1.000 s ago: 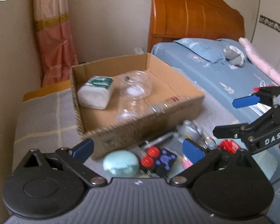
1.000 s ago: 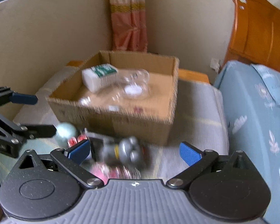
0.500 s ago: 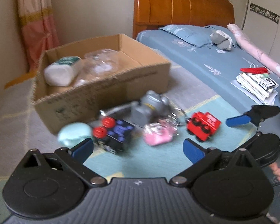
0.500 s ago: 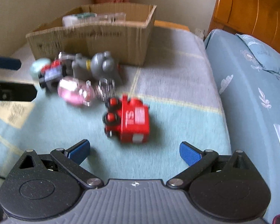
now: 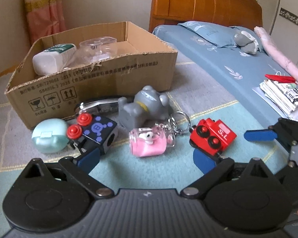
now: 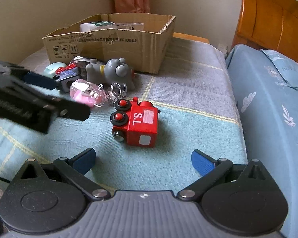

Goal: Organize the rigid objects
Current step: 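Close left tool on the pink keychain toy while right tool closes on the red S.L train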

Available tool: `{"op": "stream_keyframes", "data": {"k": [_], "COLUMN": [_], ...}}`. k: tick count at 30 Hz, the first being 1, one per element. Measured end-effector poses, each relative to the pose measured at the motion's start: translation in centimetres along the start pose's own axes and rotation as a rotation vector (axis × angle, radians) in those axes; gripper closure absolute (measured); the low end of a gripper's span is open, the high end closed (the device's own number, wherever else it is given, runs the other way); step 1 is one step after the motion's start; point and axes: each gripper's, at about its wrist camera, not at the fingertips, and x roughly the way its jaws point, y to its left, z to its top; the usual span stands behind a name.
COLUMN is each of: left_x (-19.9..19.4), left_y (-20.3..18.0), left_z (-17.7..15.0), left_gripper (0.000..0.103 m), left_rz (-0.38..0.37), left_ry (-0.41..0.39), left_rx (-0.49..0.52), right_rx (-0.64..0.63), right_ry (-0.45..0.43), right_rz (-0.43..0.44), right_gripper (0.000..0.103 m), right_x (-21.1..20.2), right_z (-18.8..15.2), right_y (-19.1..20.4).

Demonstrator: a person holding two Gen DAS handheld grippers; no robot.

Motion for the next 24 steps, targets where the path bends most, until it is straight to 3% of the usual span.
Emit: {"op": "stream_keyframes", "data": {"k": [5, 9, 13, 16, 24], "left_x": [0.4, 1.3, 1.7, 1.8, 1.3], "left_y": [-0.8, -0.9, -0.8, -0.6, 0.1], "left_z": [0.3, 0.5, 0.7, 0.8, 0.5], "left_gripper": [0.021, 0.038, 0.038, 0.05, 0.05], "left_rz": [0.02, 0.001, -0.008, 0.006, -0.009], "left_ry": [-0.018, 0.021, 0.015, 0.006, 0.007], "left_rx": [0.02, -0.001, -0.027, -0.036, -0.034], "right_rx": [-0.015, -0.016, -0.014, -0.014, -0.034], "right_ry": [-0.021, -0.032, -0.035, -0.034, -0.031], "right_rz": [0.011, 0.012, 0.011, 0.01, 0.027], "right_gripper": [0.0, 0.0, 0.0, 0.0, 0.0], "right_x": [-0.1, -0.1, -0.2, -0.2, 0.5], "right_z": [-0.3, -0.5, -0.6, -0.5, 0.2], "right_y": [-0.1, -0.1, -0.1, -0.1, 0.2]}}
